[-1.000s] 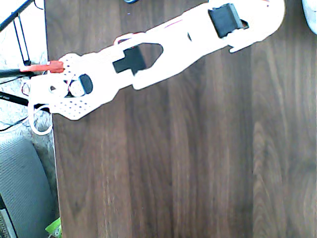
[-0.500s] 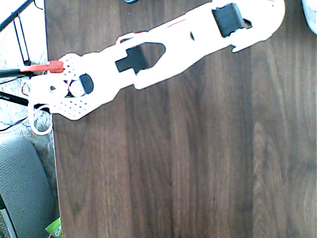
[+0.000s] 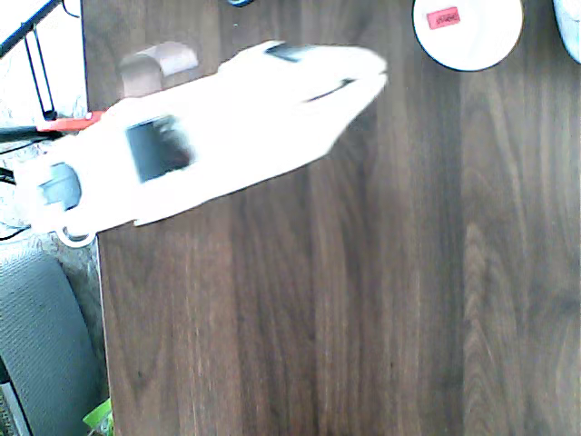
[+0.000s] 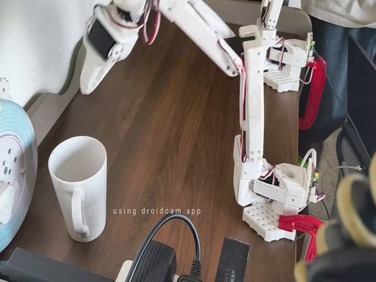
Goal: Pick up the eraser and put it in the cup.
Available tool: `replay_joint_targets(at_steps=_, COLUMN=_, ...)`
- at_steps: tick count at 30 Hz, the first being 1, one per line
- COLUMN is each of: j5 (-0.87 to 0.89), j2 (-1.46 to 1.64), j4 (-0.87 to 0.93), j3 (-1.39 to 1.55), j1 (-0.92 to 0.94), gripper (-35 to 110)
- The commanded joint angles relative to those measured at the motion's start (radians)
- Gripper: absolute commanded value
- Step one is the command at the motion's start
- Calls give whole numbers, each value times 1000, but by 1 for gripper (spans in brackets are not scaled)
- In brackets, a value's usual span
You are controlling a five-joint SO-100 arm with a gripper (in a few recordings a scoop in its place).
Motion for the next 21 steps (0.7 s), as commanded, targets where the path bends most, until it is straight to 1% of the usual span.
replay_joint_targets(at_steps=1, j5=-161, j2=318, j4=25, j3=344, j1=69, gripper=0)
replay_joint_targets(at_steps=2, j5=-242, j2=426, j4=-5, j3=451, j1=117, gripper=0)
replay_joint_targets(at_steps=4, j5=-345, j2=517, j4=-34, j3=572, j1=184, gripper=0)
replay_joint_targets(at_steps=6, j5=-374, j2=515, j4=-80, j3=609, j1=195, gripper=0)
replay_joint_targets(at_steps=8, j5=-457, j2=525, j4=-89, j3=676, j1=169, gripper=0)
replay_joint_targets(at_steps=9, j5=-485, j2=541, j4=-123, j3=738, j1=167, gripper=0)
replay_joint_targets(at_steps=12, j5=-649, j2=690, j4=-288, j3=1040, j1=204, gripper=0)
replay_joint_targets(at_steps=13, j5=-696, j2=790, j4=-311, j3=1135, j1=212, gripper=0)
replay_joint_targets(at_steps=14, j5=-739, j2=847, j4=-279, j3=1209, j1=219, gripper=0)
replay_joint_targets(at_steps=17, j5=-724, j2=848, j4=-253, j3=1292, j1=199, gripper=0)
replay_joint_targets(at_steps=21, j5=-735, j2=848, j4=-284, j3=1463, j1=232, gripper=0)
